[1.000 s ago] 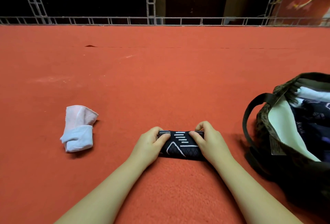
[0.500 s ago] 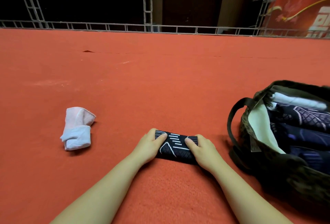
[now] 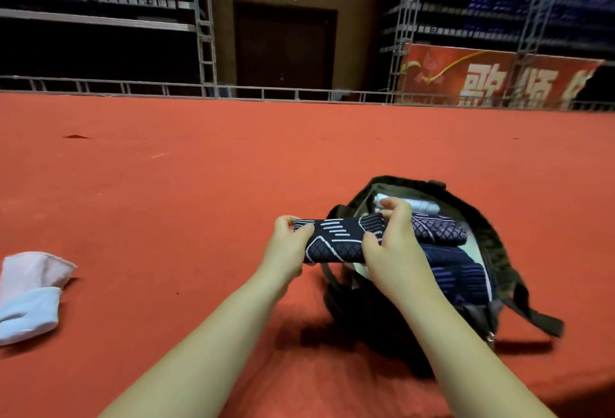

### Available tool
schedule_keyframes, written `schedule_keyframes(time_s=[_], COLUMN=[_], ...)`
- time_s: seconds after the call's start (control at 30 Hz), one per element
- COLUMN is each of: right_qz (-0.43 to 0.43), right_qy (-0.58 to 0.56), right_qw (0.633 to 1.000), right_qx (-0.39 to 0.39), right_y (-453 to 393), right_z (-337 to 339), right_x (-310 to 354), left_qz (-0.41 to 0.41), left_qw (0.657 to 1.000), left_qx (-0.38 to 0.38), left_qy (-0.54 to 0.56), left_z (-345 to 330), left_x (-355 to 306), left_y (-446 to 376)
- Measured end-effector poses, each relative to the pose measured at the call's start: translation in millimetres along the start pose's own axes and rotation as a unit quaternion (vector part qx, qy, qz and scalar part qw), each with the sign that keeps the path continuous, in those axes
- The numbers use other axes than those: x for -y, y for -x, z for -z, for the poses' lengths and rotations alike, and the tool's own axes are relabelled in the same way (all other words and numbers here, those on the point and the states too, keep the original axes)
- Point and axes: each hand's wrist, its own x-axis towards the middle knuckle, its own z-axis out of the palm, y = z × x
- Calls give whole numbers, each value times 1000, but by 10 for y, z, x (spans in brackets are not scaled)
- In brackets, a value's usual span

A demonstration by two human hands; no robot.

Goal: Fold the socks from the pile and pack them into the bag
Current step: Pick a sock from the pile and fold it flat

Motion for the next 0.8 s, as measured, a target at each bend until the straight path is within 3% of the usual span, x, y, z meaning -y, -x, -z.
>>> schedule_keyframes(time_s=[0.23,0.43,0.5,0.6,0.8], right_qz=[-49,-84,-97,-109,-75], right_qy=[76,172,205,325,343], right_qw=[993,981,974,934,931], right_qx=[-72,-14,25,99,100], right_y=[-306,-364,-332,-242,-292], right_z=[880,1119,1054,943,956], right_x=[-484,-872,-976,-1099,-938], left_qz=[-91,-136,-171,-193,-131], left_qw=[993,966,948,920,959], left_qx=[69,142,129,93,135], left_qy=[6,-170,-237,-328,-214], left_z=[-838,-1161,-1180,-1158,-1026], left_x=[-355,-186,-83,11,-47], left_y=[-18,8,2,13,-61])
